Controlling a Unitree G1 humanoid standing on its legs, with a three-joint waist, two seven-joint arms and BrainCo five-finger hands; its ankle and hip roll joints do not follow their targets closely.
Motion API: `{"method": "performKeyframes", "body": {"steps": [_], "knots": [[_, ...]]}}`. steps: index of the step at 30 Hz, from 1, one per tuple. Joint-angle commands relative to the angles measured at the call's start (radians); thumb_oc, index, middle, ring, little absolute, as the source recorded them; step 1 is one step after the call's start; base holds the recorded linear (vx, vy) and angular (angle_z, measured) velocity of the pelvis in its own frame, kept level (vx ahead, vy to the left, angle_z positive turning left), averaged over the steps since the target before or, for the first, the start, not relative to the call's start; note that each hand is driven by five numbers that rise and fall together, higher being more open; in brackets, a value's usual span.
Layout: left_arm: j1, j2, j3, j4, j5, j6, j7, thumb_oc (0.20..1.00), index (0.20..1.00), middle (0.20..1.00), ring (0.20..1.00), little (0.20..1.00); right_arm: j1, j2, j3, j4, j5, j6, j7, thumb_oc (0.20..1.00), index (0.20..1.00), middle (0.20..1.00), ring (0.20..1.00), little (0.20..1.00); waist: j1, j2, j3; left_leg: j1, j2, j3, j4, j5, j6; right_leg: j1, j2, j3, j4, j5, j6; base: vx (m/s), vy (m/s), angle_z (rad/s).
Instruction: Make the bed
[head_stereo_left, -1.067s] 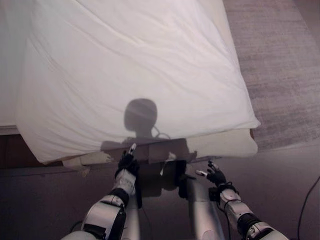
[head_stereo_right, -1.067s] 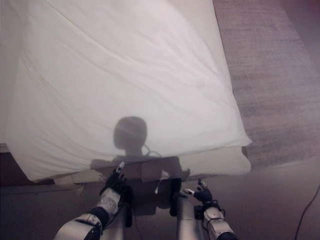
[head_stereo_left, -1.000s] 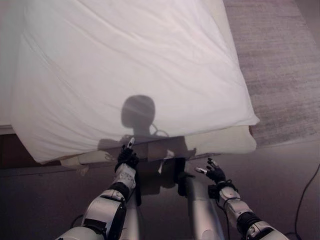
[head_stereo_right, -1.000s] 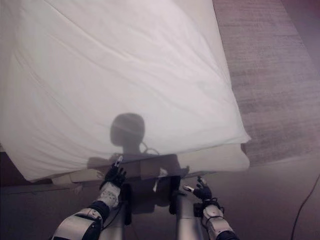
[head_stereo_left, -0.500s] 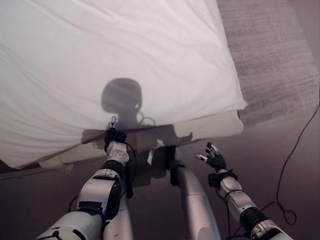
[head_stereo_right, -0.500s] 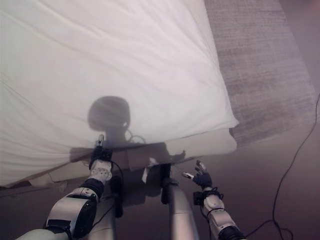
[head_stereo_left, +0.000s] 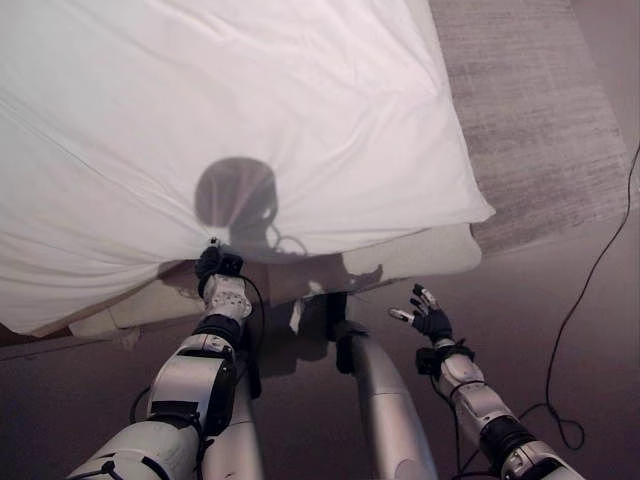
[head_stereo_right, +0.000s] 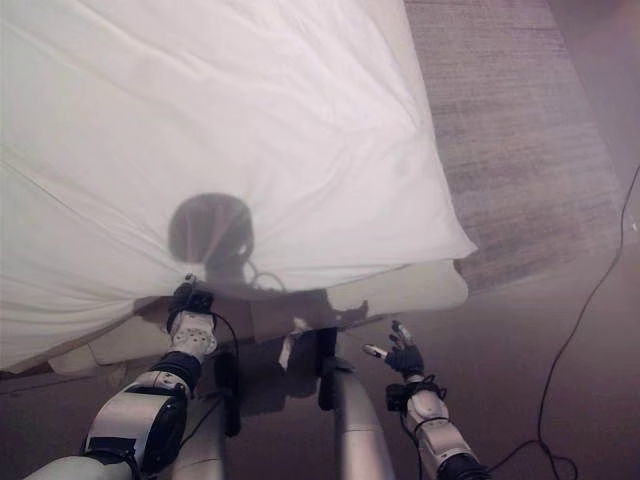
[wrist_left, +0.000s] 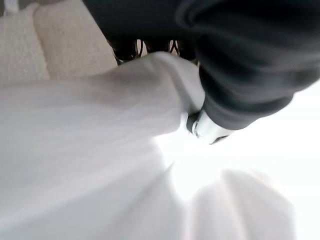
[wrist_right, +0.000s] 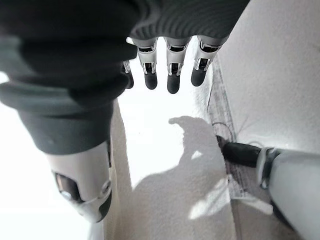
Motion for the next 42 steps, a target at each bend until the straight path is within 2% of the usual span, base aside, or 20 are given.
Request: {"method": "performKeyframes", "body": {"steps": [1,3,4,5,8,12,13,17,19,20,23,25,28,29,30,32,36,42], "knots": [[0.017,-0.102,-0.084,-0.161,0.014,-0.053,-0.07,0.2,0.2,0.2,0.2,0.2,0.051,-0.022,0.054,-0.055,0.074,-0.051,0.021,1.0,1.0,1.0,1.0,1.0,0.019,0.082,-0.052,0.025,-0.056,-0.026,-0.106,0.081,0.016,0.063,0.018,-0.014,-0.015,0.033,0.04,-0.01,0.002,-0.05],[0.032,-0.117,-0.109,-0.213,0.001,-0.06,-0.078,0.2,0.2,0.2,0.2,0.2,0.049,-0.011,0.061,-0.06,0.119,-0.055,0.038,1.0,1.0,1.0,1.0,1.0,0.026,0.085,-0.043,0.034,-0.06,-0.027,-0.116,0.086,0.017,0.073,0.016,-0.016,-0.024,0.037,0.04,-0.01,0.0,0.01],[0.052,-0.127,-0.137,-0.261,-0.005,-0.061,-0.09,0.2,0.2,0.2,0.2,0.2,0.042,0.001,0.069,-0.065,0.186,-0.055,0.063,1.0,1.0,1.0,1.0,1.0,0.035,0.09,-0.033,0.042,-0.064,-0.032,-0.126,0.095,0.016,0.085,0.015,-0.019,-0.034,0.042,0.04,0.0,-0.033,0.12],[0.092,-0.146,-0.197,-0.36,-0.027,-0.059,-0.117,0.2,0.2,0.2,0.2,0.2,0.018,0.024,0.104,-0.052,0.334,-0.042,0.143,1.0,1.0,1.0,1.0,1.0,0.056,0.097,-0.008,0.072,-0.076,-0.045,-0.162,0.116,0.018,0.117,0.016,-0.029,-0.06,0.054,0.039,-0.01,-0.056,0.15],[0.169,-0.145,-0.299,-0.491,-0.04,-0.036,-0.163,0.2,0.2,0.2,0.2,0.2,-0.017,0.044,0.166,-0.019,0.47,-0.01,0.22,1.0,1.0,1.0,1.0,1.0,0.087,0.108,0.024,0.125,-0.089,-0.067,-0.247,0.158,0.019,0.177,0.015,-0.05,-0.123,0.071,0.039,0.0,-0.083,0.29],[0.235,-0.14,-0.417,-0.629,-0.08,-0.005,-0.213,0.2,0.2,0.2,0.2,0.2,-0.091,0.116,0.202,0.068,0.641,0.012,0.251,1.0,1.0,1.0,1.0,1.0,0.124,0.124,0.057,0.199,-0.103,-0.11,-0.33,0.194,0.021,0.255,0.011,-0.084,-0.183,0.088,0.041,0.02,-0.076,0.41],[0.235,-0.14,-0.417,-0.629,-0.08,-0.005,-0.213,0.2,0.2,0.2,0.2,0.2,-0.091,0.116,0.202,0.068,0.641,0.012,0.251,1.0,1.0,1.0,1.0,1.0,0.124,0.124,0.057,0.199,-0.103,-0.11,-0.33,0.194,0.021,0.255,0.011,-0.084,-0.183,0.088,0.041,0.02,-0.025,0.27],[0.27,-0.134,-0.516,-0.754,-0.124,0.003,-0.242,0.2,0.2,0.2,0.2,0.2,-0.151,0.198,0.237,0.122,0.8,0.037,0.267,1.0,1.0,1.0,1.0,1.0,0.155,0.152,0.077,0.213,-0.113,-0.131,-0.319,0.186,0.029,0.285,-0.007,-0.098,-0.176,0.086,0.041,0.0,-0.012,0.16],[0.27,-0.136,-0.529,-0.771,-0.132,0.0,-0.246,0.2,0.2,0.2,0.2,0.2,-0.158,0.211,0.237,0.119,0.831,0.036,0.272,1.0,1.0,1.0,1.0,1.0,0.163,0.157,0.079,0.215,-0.114,-0.133,-0.318,0.184,0.029,0.289,-0.009,-0.102,-0.175,0.082,0.041,0.0,0.008,0.19],[0.269,-0.139,-0.545,-0.805,-0.143,-0.01,-0.25,0.2,0.2,0.2,0.2,0.2,-0.171,0.233,0.236,0.109,0.895,0.028,0.272,1.0,1.0,1.0,1.0,1.0,0.173,0.165,0.077,0.214,-0.116,-0.137,-0.317,0.182,0.029,0.292,-0.016,-0.108,-0.174,0.078,0.04,0.01,0.006,0.08],[0.264,-0.143,-0.548,-0.83,-0.15,-0.024,-0.245,0.2,0.2,0.2,0.2,0.2,-0.184,0.253,0.23,0.098,0.947,0.015,0.274,1.0,1.0,1.0,1.0,1.0,0.181,0.172,0.076,0.215,-0.117,-0.14,-0.317,0.18,0.03,0.296,-0.019,-0.114,-0.173,0.074,0.04,0.01,0.01,0.02],[0.265,-0.14,-0.537,-0.884,-0.147,-0.058,-0.23,0.2,0.2,0.2,0.2,0.2,-0.196,0.271,0.206,0.044,1.007,-0.027,0.265,1.0,1.0,1.0,1.0,1.0,0.186,0.179,0.071,0.214,-0.118,-0.143,-0.311,0.177,0.031,0.3,-0.024,-0.116,-0.174,0.07,0.041,0.02,0.028,0.09],[0.262,-0.141,-0.523,-0.902,-0.144,-0.078,-0.219,0.2,0.2,0.2,0.2,0.2,-0.207,0.278,0.178,0.014,1.042,-0.057,0.262,1.0,1.0,1.0,1.0,1.0,0.186,0.183,0.069,0.217,-0.118,-0.143,-0.316,0.177,0.031,0.301,-0.025,-0.116,-0.174,0.068,0.041,0.01,0.019,0.05],[0.262,-0.139,-0.496,-0.912,-0.129,-0.102,-0.204,0.2,0.2,0.2,0.2,0.2,-0.217,0.281,0.137,-0.014,1.079,-0.094,0.26,1.0,1.0,1.0,1.0,1.0,0.184,0.184,0.065,0.216,-0.119,-0.142,-0.313,0.174,0.031,0.304,-0.026,-0.117,-0.175,0.065,0.04,0.02,0.026,0.03],[0.262,-0.139,-0.496,-0.912,-0.128,-0.102,-0.203,0.2,0.2,0.2,0.2,0.2,-0.217,0.281,0.136,-0.014,1.079,-0.094,0.26,1.0,1.0,1.0,1.0,1.0,0.184,0.184,0.066,0.216,-0.119,-0.142,-0.313,0.174,0.031,0.304,-0.026,-0.117,-0.175,0.065,0.04,0.02,0.023,0.03],[0.265,-0.137,-0.462,-0.932,-0.116,-0.134,-0.18,0.2,0.2,0.2,0.2,0.2,-0.227,0.279,0.084,-0.056,1.104,-0.144,0.248,1.0,1.0,1.0,1.0,1.0,0.182,0.185,0.063,0.213,-0.12,-0.141,-0.31,0.172,0.033,0.298,-0.026,-0.113,-0.171,0.062,0.04,0.0,0.0,0.0],[0.273,-0.12,-0.416,-0.951,-0.083,-0.158,-0.157,0.2,0.2,0.2,0.2,0.2,-0.23,0.264,0.02,-0.093,1.118,-0.188,0.241,1.0,1.0,1.0,1.0,1.0,0.179,0.186,0.06,0.21,-0.121,-0.141,-0.306,0.168,0.033,0.295,-0.027,-0.109,-0.17,0.058,0.04,0.01,0.008,0.01],[0.309,-0.079,-0.284,-0.967,-0.003,-0.213,-0.094,0.2,0.2,0.2,0.2,0.2,-0.226,0.226,-0.132,-0.164,1.131,-0.281,0.218,1.0,1.0,1.0,1.0,1.0,0.177,0.193,0.055,0.201,-0.121,-0.133,-0.293,0.158,0.035,0.284,-0.029,-0.107,-0.153,0.043,0.04,0.01,0.005,0.0]]}}
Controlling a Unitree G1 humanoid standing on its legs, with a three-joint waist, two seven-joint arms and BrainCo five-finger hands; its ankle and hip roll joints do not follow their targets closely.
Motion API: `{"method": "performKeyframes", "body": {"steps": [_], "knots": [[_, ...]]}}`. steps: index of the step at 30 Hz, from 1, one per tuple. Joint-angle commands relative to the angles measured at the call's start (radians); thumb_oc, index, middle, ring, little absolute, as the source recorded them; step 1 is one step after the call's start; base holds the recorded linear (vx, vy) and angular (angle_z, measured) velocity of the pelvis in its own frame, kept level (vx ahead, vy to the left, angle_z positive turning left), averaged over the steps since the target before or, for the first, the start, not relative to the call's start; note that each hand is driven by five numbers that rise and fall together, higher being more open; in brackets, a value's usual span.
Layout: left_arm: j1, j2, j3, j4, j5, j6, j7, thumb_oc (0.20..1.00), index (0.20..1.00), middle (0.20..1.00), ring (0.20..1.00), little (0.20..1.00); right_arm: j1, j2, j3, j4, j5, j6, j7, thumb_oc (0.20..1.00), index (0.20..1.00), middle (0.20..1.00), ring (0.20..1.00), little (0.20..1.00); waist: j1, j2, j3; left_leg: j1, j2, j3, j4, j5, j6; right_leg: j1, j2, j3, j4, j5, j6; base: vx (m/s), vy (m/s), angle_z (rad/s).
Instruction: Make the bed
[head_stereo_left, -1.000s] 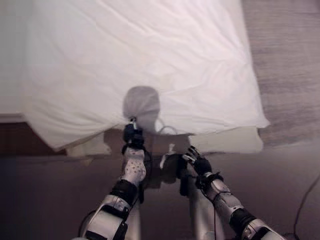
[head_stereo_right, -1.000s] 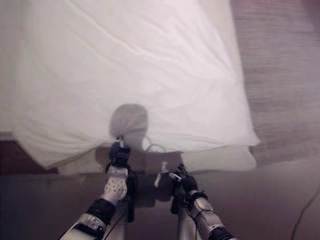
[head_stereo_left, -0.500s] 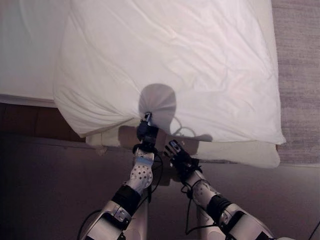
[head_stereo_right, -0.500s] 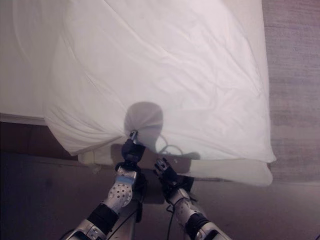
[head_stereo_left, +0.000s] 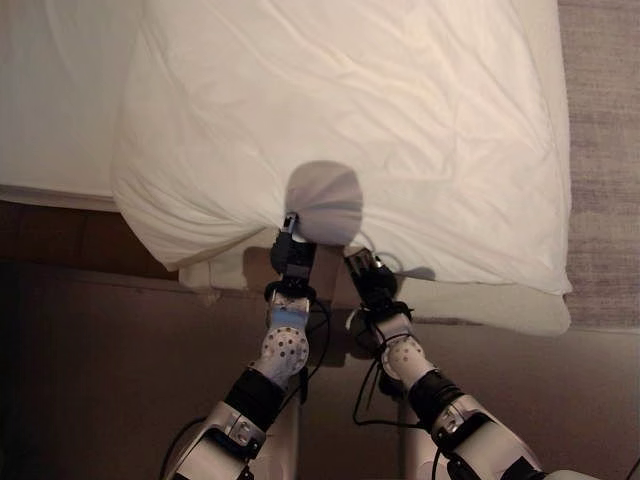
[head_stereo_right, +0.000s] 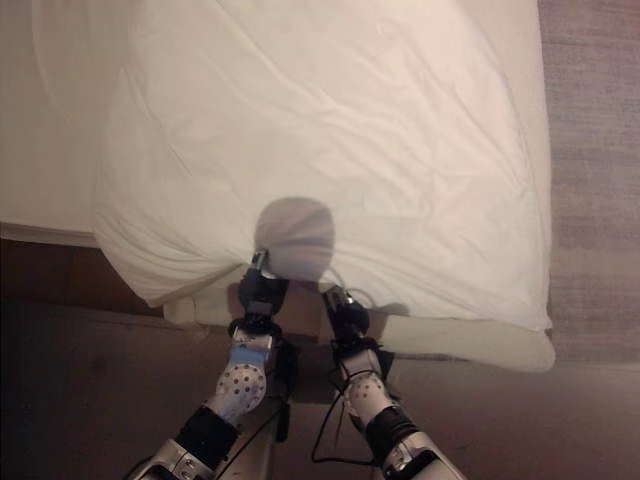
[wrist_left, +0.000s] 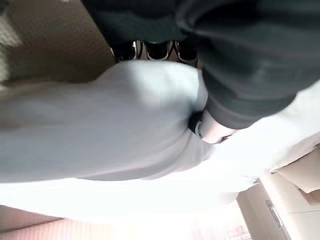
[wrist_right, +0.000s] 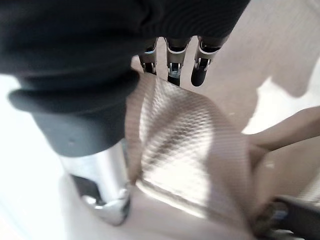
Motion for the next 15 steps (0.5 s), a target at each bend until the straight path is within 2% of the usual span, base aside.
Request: {"method": "performKeyframes", "body": {"steps": [1,9,15], "knots": [[0.007,0.021,0.151,-0.182,0.109,-0.135,0.006,0.2,0.2,0.2,0.2,0.2,0.029,-0.046,-0.156,-0.126,0.072,-0.14,-0.016,1.0,1.0,1.0,1.0,1.0,-0.001,0.026,-0.052,-0.033,-0.048,0.019,0.0,0.006,0.037,0.021,0.033,0.048,-0.012,0.043,0.038,0.0,0.0,0.0],[0.039,0.068,0.278,-0.181,0.185,-0.174,0.063,0.2,0.2,0.2,0.2,0.2,0.037,-0.102,-0.274,-0.164,0.042,-0.201,-0.063,1.0,1.0,1.0,1.0,1.0,-0.003,0.028,-0.063,-0.04,-0.047,0.022,0.002,0.005,0.036,0.002,0.04,0.052,0.01,0.027,0.037,0.0,0.0,0.0],[0.033,0.095,0.362,-0.173,0.238,-0.197,0.114,0.2,0.2,0.2,0.2,0.2,0.031,-0.162,-0.352,-0.127,0.013,-0.198,-0.108,1.0,1.0,1.0,1.0,1.0,-0.004,0.03,-0.079,-0.049,-0.045,0.02,-0.007,0.018,0.033,-0.01,0.038,0.047,0.011,0.029,0.037,0.01,-0.011,-0.05]]}}
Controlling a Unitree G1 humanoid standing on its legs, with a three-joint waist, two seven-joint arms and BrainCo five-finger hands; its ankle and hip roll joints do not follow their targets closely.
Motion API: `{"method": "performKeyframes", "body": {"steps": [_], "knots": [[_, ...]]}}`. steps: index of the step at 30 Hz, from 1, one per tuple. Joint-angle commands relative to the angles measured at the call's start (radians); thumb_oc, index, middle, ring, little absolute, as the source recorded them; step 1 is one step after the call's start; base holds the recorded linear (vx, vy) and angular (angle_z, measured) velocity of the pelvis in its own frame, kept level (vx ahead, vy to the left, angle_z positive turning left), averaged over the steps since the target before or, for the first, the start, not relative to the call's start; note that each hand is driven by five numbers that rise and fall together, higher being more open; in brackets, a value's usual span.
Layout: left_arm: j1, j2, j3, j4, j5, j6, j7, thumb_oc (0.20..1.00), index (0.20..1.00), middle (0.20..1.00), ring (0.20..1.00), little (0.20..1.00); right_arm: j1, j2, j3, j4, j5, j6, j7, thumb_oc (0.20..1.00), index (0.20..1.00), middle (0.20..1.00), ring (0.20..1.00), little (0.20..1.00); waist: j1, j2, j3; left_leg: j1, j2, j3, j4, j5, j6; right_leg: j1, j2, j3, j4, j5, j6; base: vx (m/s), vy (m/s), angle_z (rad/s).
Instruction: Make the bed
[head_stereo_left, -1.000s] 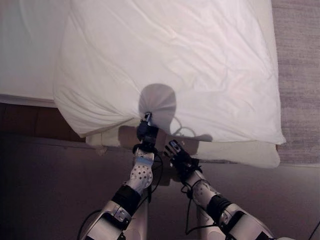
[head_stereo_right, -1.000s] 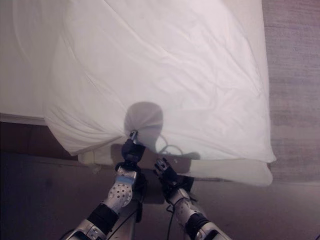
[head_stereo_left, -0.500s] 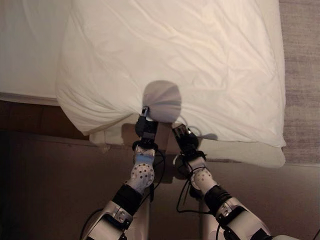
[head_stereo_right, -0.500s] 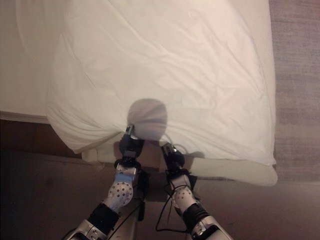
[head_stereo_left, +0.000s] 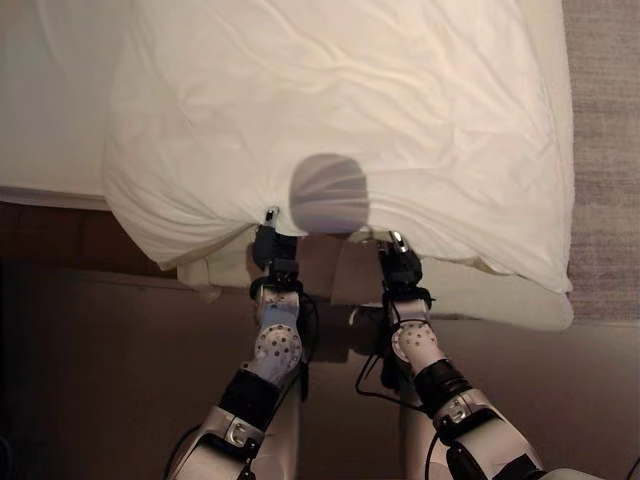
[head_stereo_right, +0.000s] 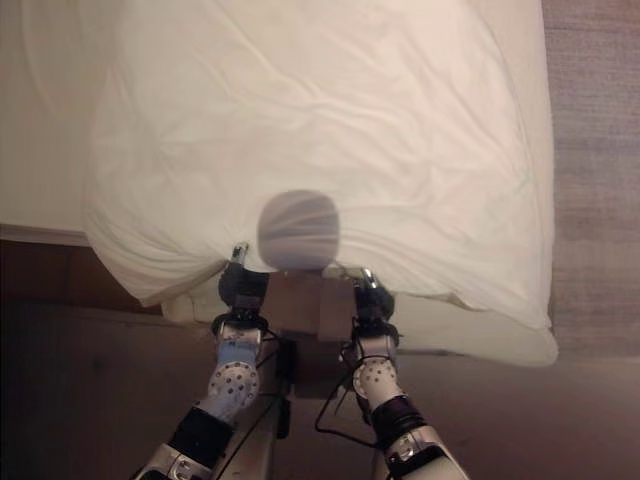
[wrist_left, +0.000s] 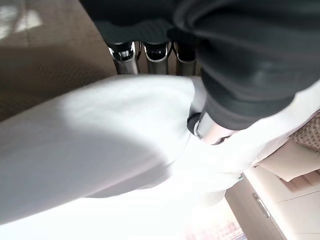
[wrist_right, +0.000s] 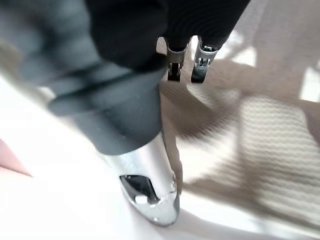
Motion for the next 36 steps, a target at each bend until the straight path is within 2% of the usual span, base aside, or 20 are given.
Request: {"method": "performKeyframes", "body": {"steps": [1,7,10,15,21,26,33,36], "knots": [[0.022,0.11,0.258,-0.146,0.107,-0.194,0.027,0.2,0.2,0.2,0.2,0.2,0.044,-0.151,-0.216,-0.062,0.011,-0.136,-0.043,1.0,1.0,1.0,1.0,1.0,0.0,0.03,-0.082,-0.043,-0.053,0.01,-0.017,0.024,0.04,0.025,0.038,0.033,-0.046,0.056,0.042,0.0,0.0,0.0],[0.031,0.136,0.292,-0.144,0.143,-0.19,0.052,0.2,0.2,0.2,0.2,0.2,0.055,-0.195,-0.23,-0.045,-0.036,-0.114,-0.072,1.0,1.0,1.0,1.0,1.0,-0.003,0.026,-0.092,-0.046,-0.051,0.012,-0.023,0.025,0.04,0.021,0.042,0.032,-0.048,0.057,0.042,0.0,0.0,0.0],[0.037,0.13,0.282,-0.16,0.15,-0.174,0.032,0.2,0.2,0.2,0.2,0.2,0.078,-0.208,-0.187,-0.016,-0.081,-0.055,-0.056,1.0,1.0,1.0,1.0,1.0,-0.002,0.02,-0.091,-0.046,-0.048,0.015,-0.026,0.027,0.043,0.017,0.044,0.036,-0.05,0.059,0.043,0.0,0.0,0.0],[0.04,0.117,0.26,-0.175,0.15,-0.165,0.017,0.2,0.2,0.2,0.2,0.2,0.097,-0.184,-0.152,0.011,-0.077,-0.023,-0.027,1.0,1.0,1.0,1.0,1.0,-0.003,0.019,-0.087,-0.051,-0.049,0.018,-0.02,0.026,0.044,0.011,0.044,0.037,-0.047,0.06,0.042,0.0,0.0,0.0],[0.055,0.107,0.251,-0.207,0.139,-0.164,0.011,0.2,0.2,0.2,0.2,0.2,0.148,-0.11,-0.016,0.0,-0.065,0.034,0.016,1.0,1.0,1.0,1.0,1.0,0.003,0.02,-0.073,-0.044,-0.047,0.025,-0.02,0.023,0.046,0.018,0.048,0.043,-0.05,0.056,0.042,0.0,0.0,0.0],[0.068,0.106,0.25,-0.219,0.144,-0.158,0.017,0.2,0.2,0.2,0.2,0.2,0.173,-0.085,0.058,-0.047,-0.054,0.057,0.043,1.0,1.0,1.0,1.0,1.0,0.005,0.016,-0.066,-0.044,-0.046,0.026,-0.019,0.024,0.046,0.018,0.049,0.044,-0.049,0.056,0.04,0.0,0.001,-0.01],[0.082,0.1,0.248,-0.223,0.144,-0.153,0.032,0.2,0.2,0.2,0.2,0.2,0.177,-0.072,0.08,-0.146,-0.022,0.017,0.045,1.0,1.0,1.0,1.0,1.0,0.002,0.013,-0.062,-0.047,-0.048,0.029,-0.008,0.02,0.049,0.018,0.048,0.047,-0.042,0.056,0.039,0.0,0.0,0.0],[0.093,0.102,0.259,-0.217,0.151,-0.155,0.046,0.2,0.2,0.2,0.2,0.2,0.161,-0.073,0.047,-0.199,-0.026,-0.029,0.022,1.0,1.0,1.0,1.0,1.0,0.001,0.014,-0.066,-0.049,-0.05,0.03,-0.006,0.018,0.049,0.015,0.048,0.049,-0.041,0.055,0.038,0.0,0.0,0.0]]}}
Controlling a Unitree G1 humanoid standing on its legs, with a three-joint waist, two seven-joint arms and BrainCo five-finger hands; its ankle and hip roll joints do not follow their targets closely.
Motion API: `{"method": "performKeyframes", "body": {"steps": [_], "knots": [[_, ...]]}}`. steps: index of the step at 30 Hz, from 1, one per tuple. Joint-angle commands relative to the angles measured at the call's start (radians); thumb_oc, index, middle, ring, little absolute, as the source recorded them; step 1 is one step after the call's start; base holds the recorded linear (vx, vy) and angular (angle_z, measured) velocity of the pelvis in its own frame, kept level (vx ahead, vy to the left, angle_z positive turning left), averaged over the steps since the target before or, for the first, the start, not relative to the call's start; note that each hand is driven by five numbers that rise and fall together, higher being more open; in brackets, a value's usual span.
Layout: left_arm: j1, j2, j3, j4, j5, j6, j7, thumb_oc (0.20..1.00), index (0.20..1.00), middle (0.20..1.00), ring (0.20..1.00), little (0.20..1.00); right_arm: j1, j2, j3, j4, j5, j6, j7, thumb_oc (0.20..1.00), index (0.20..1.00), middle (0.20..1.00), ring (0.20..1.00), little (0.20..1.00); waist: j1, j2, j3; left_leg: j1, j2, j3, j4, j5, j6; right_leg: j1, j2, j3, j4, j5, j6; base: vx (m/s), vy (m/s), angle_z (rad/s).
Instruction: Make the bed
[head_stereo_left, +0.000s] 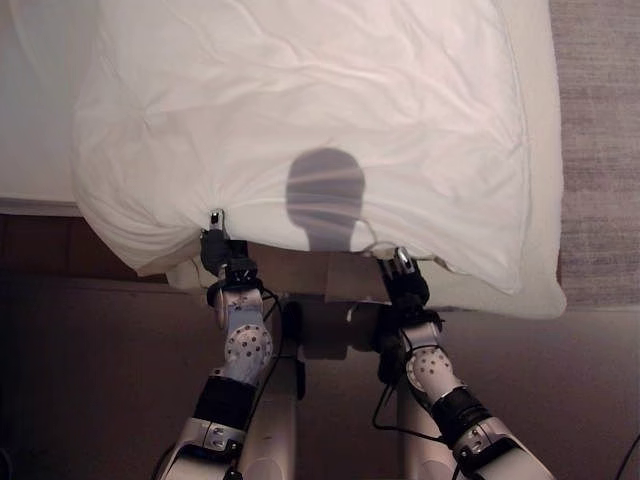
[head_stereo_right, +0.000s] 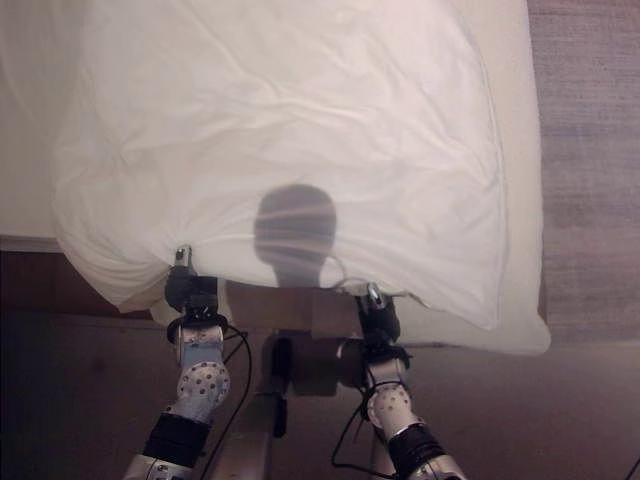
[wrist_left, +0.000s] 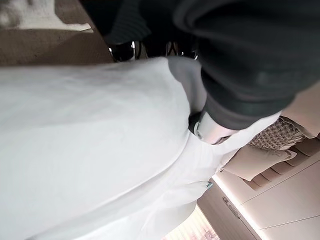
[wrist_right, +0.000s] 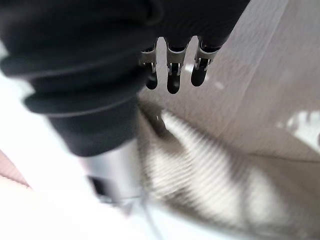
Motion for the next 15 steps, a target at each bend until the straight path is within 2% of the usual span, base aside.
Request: {"method": "performKeyframes", "body": {"steps": [1,8,15], "knots": [[0.033,0.065,0.113,-0.162,0.064,-0.121,0.002,0.2,0.2,0.2,0.2,0.2,0.015,-0.016,-0.058,-0.112,0.008,-0.102,-0.012,1.0,1.0,1.0,1.0,1.0,0.021,0.015,-0.067,-0.037,-0.065,0.016,-0.008,0.019,0.053,0.033,0.034,0.043,-0.043,0.056,0.044,0.0,0.0,0.0],[0.043,0.082,0.146,-0.136,0.093,-0.117,0.049,0.2,0.2,0.2,0.2,0.2,-0.039,-0.043,-0.172,-0.139,-0.026,-0.173,-0.13,1.0,1.0,1.0,1.0,1.0,0.02,0.021,-0.074,-0.038,-0.067,0.02,-0.008,0.012,0.056,0.025,0.033,0.048,-0.036,0.053,0.045,0.0,0.0,0.0],[0.033,0.1,0.172,-0.112,0.121,-0.111,0.092,0.2,0.2,0.2,0.2,0.2,-0.098,-0.061,-0.259,-0.09,-0.04,-0.192,-0.226,1.0,1.0,1.0,1.0,1.0,0.022,0.029,-0.083,-0.048,-0.067,0.026,-0.005,0.014,0.057,0.013,0.03,0.05,-0.032,0.058,0.045,0.0,0.0,0.0]]}}
